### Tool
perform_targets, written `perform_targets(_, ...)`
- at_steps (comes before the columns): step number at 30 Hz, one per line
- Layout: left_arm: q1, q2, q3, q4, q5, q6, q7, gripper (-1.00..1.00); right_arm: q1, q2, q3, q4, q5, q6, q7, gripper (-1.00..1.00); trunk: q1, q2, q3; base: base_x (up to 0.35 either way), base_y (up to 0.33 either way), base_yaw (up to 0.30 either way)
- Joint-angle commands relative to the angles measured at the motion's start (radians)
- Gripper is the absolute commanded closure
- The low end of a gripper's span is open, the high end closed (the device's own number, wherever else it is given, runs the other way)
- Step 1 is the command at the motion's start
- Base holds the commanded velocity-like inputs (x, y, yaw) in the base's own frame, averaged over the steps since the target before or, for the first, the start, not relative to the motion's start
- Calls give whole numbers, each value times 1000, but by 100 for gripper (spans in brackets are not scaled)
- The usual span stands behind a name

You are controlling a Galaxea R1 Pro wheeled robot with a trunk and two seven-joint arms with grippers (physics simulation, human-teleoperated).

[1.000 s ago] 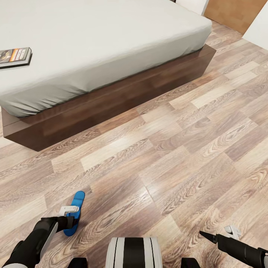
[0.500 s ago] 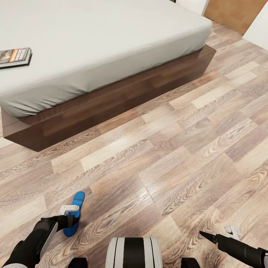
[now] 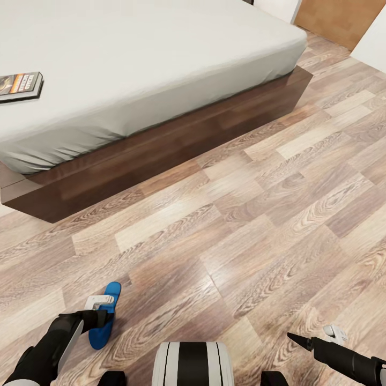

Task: In the bedroom, move the book from the bed onto either nightstand, and place the two sandals side by side next to the bed.

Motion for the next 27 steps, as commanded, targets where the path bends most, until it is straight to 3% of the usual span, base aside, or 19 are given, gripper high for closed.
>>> perform_targets(1, 0, 0, 2, -1, 0, 5, -5, -100, 0, 0, -1, 0, -4, 6, 1, -100, 0, 0, -1, 2, 0, 0)
perform_targets(13, 0, 0, 2, 0, 1, 6, -5, -100, 0, 0, -1, 0, -4, 6, 1, -100, 0, 0, -1, 0, 0, 0)
perform_targets(22, 0, 0, 1, 0, 0, 6, -5, -100, 0, 0, -1, 0, -3, 6, 1, -100, 4, -2, -35, 0, 0, 0)
perform_targets(27, 0, 0, 1, -1, 0, 6, -5, -100, 0, 0, -1, 0, -4, 6, 1, -100, 4, -2, -35, 0, 0, 0)
